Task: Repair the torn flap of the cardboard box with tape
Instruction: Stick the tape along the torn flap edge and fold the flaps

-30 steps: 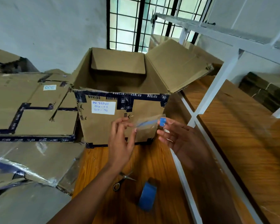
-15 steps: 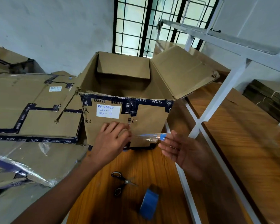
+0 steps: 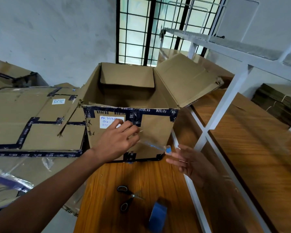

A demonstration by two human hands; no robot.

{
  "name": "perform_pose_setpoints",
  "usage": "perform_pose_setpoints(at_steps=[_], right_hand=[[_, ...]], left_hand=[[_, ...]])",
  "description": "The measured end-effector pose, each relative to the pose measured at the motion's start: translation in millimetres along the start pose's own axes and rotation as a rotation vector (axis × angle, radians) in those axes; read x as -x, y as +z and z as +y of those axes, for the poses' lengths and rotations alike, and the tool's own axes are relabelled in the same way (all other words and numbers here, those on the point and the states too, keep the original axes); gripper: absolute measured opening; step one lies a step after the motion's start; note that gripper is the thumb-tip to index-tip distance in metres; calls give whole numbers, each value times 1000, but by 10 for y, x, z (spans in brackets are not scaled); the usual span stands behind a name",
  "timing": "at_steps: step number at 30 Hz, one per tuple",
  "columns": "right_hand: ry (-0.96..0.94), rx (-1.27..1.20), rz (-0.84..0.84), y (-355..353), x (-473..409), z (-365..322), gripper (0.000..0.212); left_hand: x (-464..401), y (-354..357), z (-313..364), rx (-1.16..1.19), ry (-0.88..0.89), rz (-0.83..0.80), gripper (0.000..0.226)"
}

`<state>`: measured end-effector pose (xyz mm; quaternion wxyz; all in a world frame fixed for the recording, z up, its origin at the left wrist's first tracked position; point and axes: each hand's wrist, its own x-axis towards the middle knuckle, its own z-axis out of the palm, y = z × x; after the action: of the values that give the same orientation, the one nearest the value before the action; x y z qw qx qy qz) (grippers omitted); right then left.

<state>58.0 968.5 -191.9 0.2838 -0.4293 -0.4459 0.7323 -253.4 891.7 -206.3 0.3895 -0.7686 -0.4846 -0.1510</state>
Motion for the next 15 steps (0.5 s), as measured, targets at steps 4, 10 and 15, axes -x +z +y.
perform_pose_setpoints(at_steps=[4,10,15], right_hand=[[-13,247,100,-1,-87,77,83],[-82,408,211,178,-125,158,115],[-230,606,228,175,-28,206,119]], left_hand=[[-76,30,-59,21,66,8,15],[-261,-30,-97,25,147,-20,26],[-459,-173,-313,47,158,-85,26]])
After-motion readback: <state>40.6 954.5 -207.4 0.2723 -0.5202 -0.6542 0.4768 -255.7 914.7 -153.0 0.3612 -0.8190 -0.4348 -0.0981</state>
